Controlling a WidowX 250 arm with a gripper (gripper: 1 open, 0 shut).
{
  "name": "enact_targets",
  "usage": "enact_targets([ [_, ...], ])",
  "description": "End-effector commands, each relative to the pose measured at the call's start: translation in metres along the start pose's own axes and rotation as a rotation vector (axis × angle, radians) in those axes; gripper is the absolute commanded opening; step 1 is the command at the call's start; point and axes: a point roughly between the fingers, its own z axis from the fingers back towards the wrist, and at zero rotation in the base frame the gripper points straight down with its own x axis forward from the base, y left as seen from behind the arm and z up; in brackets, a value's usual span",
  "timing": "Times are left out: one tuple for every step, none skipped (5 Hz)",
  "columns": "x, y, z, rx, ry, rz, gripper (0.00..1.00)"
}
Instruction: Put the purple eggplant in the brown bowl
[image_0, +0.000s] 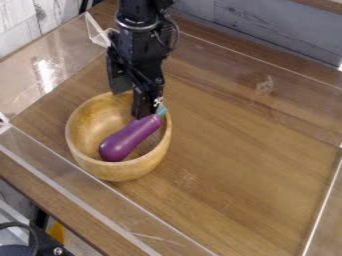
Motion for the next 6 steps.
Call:
enact_targets([
  [0.008, 0.011, 0.010, 0.021, -0.050, 0.023, 1.00],
  [0.011, 0.014, 0.010, 0.019, -0.058, 0.032, 1.00],
  [0.015, 0.018, 0.008, 0.018, -0.066, 0.039, 1.00],
  [0.019, 0.021, 0.007, 0.016, -0.074, 0.047, 1.00],
  [0.024, 0.025, 0.005, 0.013, -0.081, 0.055, 1.00],
  [0.029, 0.028, 0.002, 0.008, -0.086, 0.062, 1.00],
])
